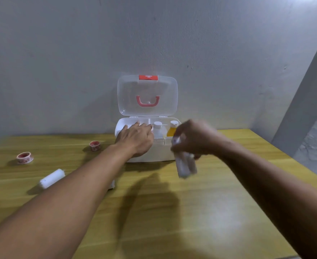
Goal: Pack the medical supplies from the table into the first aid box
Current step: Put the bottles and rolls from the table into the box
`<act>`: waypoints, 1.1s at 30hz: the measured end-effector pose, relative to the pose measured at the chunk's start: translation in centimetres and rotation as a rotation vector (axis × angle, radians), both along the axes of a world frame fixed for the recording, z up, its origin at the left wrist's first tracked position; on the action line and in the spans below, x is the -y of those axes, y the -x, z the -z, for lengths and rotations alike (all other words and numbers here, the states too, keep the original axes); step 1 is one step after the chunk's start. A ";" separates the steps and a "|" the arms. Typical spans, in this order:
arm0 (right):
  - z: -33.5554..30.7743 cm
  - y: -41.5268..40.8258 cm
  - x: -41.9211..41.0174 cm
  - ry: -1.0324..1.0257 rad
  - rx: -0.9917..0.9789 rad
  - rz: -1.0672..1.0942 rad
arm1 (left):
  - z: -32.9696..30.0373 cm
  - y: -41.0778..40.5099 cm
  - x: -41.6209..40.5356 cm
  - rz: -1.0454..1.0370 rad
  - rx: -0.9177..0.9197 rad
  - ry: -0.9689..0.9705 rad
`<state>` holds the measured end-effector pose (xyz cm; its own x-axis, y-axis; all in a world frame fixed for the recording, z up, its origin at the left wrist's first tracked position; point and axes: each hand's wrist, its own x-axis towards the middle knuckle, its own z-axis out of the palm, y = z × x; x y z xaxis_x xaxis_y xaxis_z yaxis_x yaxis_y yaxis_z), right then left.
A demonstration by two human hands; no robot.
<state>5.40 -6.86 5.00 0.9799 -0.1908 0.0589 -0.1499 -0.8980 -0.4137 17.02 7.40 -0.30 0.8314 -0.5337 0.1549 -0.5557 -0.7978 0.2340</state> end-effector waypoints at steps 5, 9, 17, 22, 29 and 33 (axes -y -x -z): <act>-2.3 -1.5 1.1 0.027 0.688 0.106 | -0.2 0.1 0.2 -0.018 -0.020 -0.012; 0.1 -3.3 0.7 0.059 0.810 0.059 | -0.2 0.1 0.2 -0.046 -0.014 -0.004; 4.5 -4.4 -0.2 0.244 0.735 0.009 | 0.1 -0.3 0.0 -0.026 0.000 -0.025; 5.8 -4.2 0.0 0.272 0.611 0.000 | -0.2 -0.2 0.0 -0.008 -0.029 0.009; 6.5 -3.8 0.2 0.384 0.557 0.057 | -0.7 0.3 -0.7 0.024 -0.056 0.182; 5.6 -3.7 0.3 0.275 0.520 0.003 | -1.2 1.4 -2.4 0.023 0.028 0.406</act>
